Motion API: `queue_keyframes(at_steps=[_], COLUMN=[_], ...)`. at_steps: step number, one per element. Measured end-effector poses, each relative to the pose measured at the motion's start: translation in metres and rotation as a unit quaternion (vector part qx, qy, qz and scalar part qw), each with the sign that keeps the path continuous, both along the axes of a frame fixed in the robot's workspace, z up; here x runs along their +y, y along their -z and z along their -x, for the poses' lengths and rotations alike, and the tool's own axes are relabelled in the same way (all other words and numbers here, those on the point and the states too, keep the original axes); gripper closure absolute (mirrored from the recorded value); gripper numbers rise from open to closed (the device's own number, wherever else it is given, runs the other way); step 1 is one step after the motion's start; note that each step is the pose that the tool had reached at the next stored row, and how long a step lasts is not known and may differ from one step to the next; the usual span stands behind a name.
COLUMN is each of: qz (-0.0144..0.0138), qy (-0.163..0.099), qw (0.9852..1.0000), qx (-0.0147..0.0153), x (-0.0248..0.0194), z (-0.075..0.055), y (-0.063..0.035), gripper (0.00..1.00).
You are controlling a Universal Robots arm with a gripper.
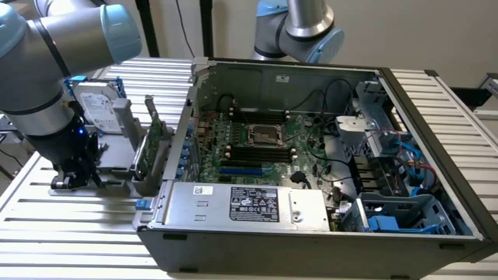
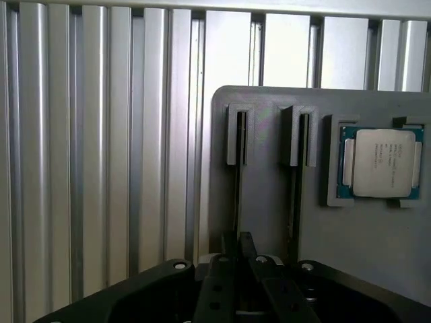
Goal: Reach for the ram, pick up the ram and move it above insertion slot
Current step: 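Pick up the ram and move it above insertion slot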
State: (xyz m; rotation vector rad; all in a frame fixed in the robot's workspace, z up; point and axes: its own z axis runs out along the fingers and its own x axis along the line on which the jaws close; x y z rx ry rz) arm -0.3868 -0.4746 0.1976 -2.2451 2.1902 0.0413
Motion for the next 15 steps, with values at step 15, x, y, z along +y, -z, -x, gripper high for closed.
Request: queue_keyframes(at_steps=[15], qz=[-0.0005], qy=[0.007], qw=[1.0000], qx=[0.0010], x=[0.0003], z=[0.000], y=[-0.0207], gripper=[0.87])
